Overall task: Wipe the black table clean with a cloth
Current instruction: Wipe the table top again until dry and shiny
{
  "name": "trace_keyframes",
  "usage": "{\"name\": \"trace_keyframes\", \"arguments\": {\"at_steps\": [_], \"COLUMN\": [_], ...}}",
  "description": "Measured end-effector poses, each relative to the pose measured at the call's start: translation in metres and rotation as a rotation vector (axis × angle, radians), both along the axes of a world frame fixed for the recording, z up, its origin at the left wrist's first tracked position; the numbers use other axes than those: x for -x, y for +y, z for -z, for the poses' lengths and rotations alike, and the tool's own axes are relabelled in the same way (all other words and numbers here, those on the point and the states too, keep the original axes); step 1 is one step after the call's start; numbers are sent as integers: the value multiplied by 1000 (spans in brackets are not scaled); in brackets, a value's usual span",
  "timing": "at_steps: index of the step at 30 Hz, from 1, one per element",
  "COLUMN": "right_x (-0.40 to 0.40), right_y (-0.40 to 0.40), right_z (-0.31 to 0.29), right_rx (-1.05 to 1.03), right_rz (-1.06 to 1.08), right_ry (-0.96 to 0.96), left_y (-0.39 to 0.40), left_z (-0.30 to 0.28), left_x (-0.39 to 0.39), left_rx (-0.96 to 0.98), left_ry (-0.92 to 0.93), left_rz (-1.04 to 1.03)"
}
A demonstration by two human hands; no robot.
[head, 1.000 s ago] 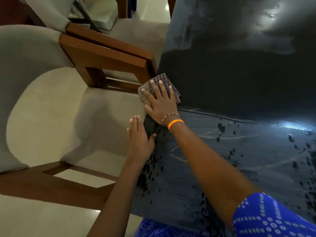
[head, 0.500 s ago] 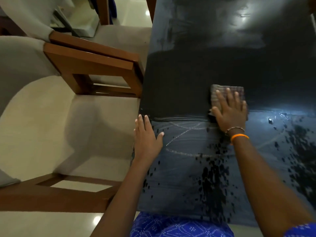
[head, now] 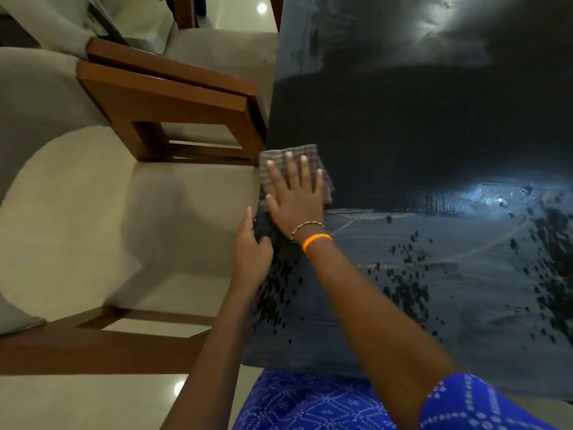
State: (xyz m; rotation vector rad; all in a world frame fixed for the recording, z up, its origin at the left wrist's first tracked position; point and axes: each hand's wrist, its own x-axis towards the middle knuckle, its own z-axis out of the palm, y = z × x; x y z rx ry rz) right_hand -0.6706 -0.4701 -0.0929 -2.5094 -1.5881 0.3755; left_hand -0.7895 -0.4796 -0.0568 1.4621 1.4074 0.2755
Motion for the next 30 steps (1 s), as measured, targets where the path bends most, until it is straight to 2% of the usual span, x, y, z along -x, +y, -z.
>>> {"name": "trace_keyframes", "arguments": {"at_steps": [5, 8, 14, 17, 21, 23, 30], "right_x": [17, -8, -98, -132, -114, -84, 45], "right_y": [1, -28, -108, -140, -136, -111, -35], "right_z": [1, 5, 9, 2, 0, -1, 4], "right_rx": [-8, -69, -41, 35, 55, 47, 2], "right_rz": [-226, -232, 69, 295, 578, 625, -59], "right_ry": [-15, -93, -210, -143, -89, -71, -23], "left_y": [-4, -7, -16, -16, -16, -16, -19], "left_z": [1, -1, -9, -10, -10, -12, -15], "left_x": [11, 9, -5, -6, -3, -4, 1], "left_rx": [88, 94, 33, 12, 48, 47, 8], "left_ry": [-10, -11, -3, -5, -76, -97, -161], "left_rz": [-136, -126, -124, -152, -236, -263, -306]}}
